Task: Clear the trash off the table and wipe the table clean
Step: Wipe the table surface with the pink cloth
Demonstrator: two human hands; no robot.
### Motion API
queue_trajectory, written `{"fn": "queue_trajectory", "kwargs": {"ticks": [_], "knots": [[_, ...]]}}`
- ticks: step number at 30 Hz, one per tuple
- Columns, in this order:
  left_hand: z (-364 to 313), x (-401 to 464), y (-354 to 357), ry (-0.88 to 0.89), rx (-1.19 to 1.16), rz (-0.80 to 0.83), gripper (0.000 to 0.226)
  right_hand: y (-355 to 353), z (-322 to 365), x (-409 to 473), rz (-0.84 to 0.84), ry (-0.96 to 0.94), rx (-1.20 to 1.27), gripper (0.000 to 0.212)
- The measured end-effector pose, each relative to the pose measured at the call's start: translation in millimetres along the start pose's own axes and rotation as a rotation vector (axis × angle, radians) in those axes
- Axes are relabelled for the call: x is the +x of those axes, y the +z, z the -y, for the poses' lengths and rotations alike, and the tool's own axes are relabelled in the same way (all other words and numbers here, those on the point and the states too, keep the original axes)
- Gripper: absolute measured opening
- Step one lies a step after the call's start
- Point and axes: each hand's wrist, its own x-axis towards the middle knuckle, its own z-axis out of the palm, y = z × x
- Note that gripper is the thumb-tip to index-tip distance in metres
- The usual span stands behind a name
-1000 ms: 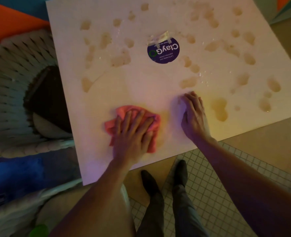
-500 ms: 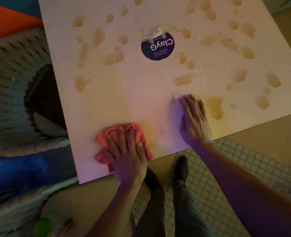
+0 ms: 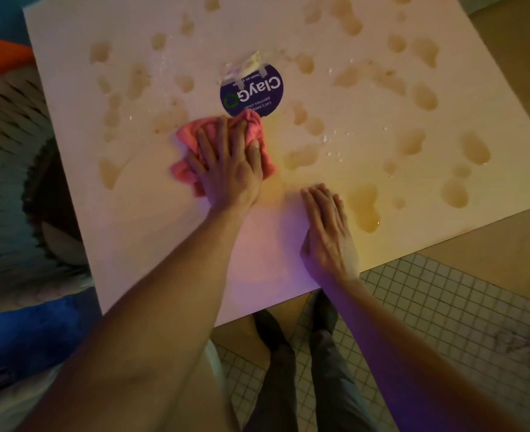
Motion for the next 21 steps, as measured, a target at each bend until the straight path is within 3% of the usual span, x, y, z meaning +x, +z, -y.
{"fn": "queue_trajectory", "kwargs": {"ticks": [7,10,16,21], "knots": [[-10.2,-71.0,-11.1,0.274,0.033,0.086,0.046,-2.5,-1.3,1.4,0.016,0.002,0.049,0.063],[-2.6,-126.7,-24.3,0.312,0.048,0.171,0.049,-5.9,-2.9,1.2,0.047,-0.021,0.037,0.056],[91.0,-199.4,-67.2,0.288,0.063,0.246,0.047,-8.7,-2.2,0.2,0.087,-0.034,-0.039,0.074],[146.7,-154.0,-74.9,0.108,0.088,0.257,0.053,-4.6,-2.9,-1.1,0.067,-0.039,-0.04,0.076]]}}
